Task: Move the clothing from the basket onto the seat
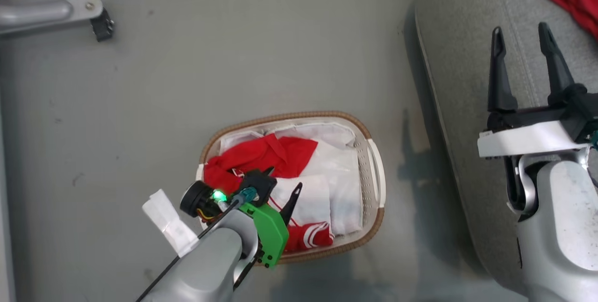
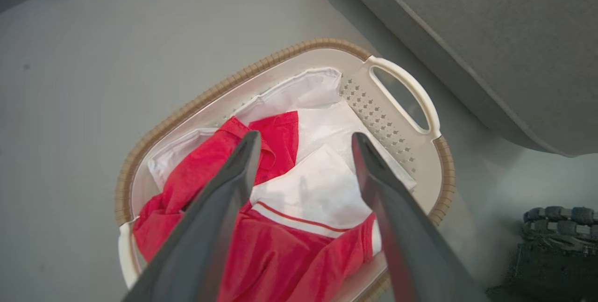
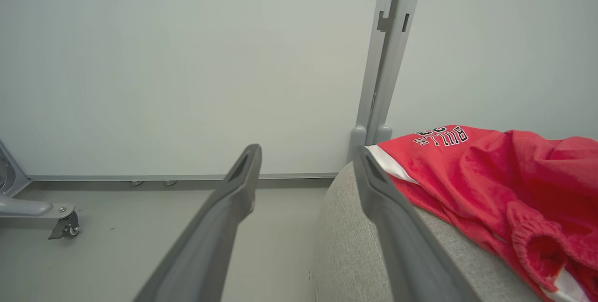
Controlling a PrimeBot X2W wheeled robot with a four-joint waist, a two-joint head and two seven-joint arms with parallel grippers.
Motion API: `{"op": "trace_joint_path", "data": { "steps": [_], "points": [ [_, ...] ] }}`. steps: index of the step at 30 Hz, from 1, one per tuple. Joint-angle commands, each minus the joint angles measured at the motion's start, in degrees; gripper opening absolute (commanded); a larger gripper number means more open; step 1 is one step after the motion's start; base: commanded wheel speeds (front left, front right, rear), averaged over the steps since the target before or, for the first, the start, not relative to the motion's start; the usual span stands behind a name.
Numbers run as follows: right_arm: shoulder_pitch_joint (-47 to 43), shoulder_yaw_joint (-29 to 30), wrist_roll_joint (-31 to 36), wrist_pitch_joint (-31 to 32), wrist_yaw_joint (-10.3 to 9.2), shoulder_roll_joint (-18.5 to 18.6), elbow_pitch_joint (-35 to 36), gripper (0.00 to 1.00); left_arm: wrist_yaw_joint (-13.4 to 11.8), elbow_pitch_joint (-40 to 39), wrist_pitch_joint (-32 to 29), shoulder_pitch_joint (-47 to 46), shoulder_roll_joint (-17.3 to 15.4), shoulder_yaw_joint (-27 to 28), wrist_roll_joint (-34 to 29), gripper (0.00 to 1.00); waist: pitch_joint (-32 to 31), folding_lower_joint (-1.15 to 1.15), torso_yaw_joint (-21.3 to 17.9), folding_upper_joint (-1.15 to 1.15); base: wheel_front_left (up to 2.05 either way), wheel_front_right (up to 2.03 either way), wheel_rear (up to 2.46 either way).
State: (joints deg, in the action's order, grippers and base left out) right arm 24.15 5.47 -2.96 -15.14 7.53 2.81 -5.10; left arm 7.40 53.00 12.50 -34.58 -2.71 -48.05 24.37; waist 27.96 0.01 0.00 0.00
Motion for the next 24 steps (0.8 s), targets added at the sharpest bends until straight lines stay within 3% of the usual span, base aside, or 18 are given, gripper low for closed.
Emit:
{"op": "trace_joint_path", "data": {
  "steps": [1, 15, 24],
  "points": [
    [1.29, 0.02, -0.05, -0.01, -0.08, 0.15, 0.86, 1.00, 0.11, 0.53, -0.67, -1.85, -0.35, -1.83, 0.95, 1.00, 6.30, -0.01, -2.92, 0.00, 0.00, 0.00, 0.00],
    [7.35, 0.45, -1.17, -0.01, -0.08, 0.16, 5.47, 1.00, 0.12, 1.46, -7.81, -8.57, -0.34, -19.89, 10.49, 1.00, 18.48, -0.01, -5.38, 0.00, 0.00, 0.00, 0.00],
    [8.61, -0.11, -2.70, -0.01, -0.08, 0.16, 6.23, 1.00, 0.12, 5.93, -12.09, -11.31, -0.32, -24.34, 12.72, 1.00, 22.11, -0.01, -6.53, 0.00, 0.00, 0.00, 0.00]
  ]
}}
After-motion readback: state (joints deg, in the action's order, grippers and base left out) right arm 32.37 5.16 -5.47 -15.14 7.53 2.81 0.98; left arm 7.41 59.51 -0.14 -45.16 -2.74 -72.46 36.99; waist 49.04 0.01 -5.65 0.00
